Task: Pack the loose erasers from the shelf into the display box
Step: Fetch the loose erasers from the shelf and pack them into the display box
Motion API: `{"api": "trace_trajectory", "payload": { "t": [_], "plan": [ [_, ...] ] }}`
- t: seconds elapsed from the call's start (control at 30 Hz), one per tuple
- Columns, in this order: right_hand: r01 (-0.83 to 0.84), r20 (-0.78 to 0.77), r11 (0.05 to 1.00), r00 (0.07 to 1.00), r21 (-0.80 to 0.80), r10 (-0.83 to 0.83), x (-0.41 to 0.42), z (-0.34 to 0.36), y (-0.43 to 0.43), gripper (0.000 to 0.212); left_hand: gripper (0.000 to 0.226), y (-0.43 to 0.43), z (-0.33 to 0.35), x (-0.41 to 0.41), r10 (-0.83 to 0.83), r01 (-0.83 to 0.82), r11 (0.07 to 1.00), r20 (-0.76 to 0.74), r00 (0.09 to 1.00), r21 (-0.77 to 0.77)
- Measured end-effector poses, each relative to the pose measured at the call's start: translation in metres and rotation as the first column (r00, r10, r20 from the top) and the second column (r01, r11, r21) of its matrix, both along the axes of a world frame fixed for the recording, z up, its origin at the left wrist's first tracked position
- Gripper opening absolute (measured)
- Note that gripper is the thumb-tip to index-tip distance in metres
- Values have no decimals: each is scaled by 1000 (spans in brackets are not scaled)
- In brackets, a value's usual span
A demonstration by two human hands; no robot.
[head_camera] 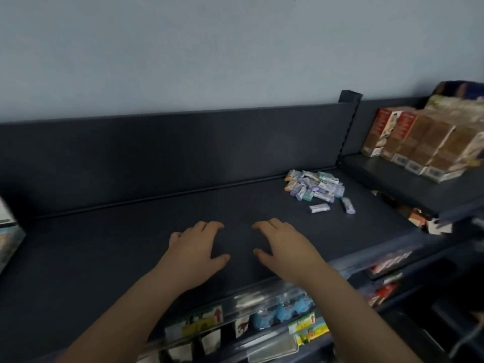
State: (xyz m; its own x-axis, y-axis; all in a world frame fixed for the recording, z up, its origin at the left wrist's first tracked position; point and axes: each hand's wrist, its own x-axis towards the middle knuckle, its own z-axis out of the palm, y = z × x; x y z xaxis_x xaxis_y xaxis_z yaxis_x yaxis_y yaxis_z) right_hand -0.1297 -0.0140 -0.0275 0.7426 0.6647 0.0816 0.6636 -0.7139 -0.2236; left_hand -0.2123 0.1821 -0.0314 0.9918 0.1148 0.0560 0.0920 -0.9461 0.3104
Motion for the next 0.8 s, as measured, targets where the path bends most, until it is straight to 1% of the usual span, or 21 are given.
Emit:
{"api": "trace_trajectory", "payload": {
  "t": [0.3,0.5,0.63,0.73,0.8],
  "plan": [
    [109,16,994,994,-3,-109,44,-1,-43,53,62,-40,6,72,-177,177,984,-26,984,-18],
    [173,45,985,984,3,-173,84,3,-61,54,60,-53,6,132,-236,236,972,-36,971,10],
    [182,37,983,983,-19,-181,105,-1,-70,53,58,-64,1,164,-243,243,970,-31,969,-9],
    [192,31,981,981,-25,-192,130,-5,-83,49,57,-79,-4,192,-215,213,976,-28,976,-40],
    [202,36,979,979,-20,-201,151,-6,-91,47,51,-88,-7,211,-189,188,980,-10,982,-59]
  ]
}}
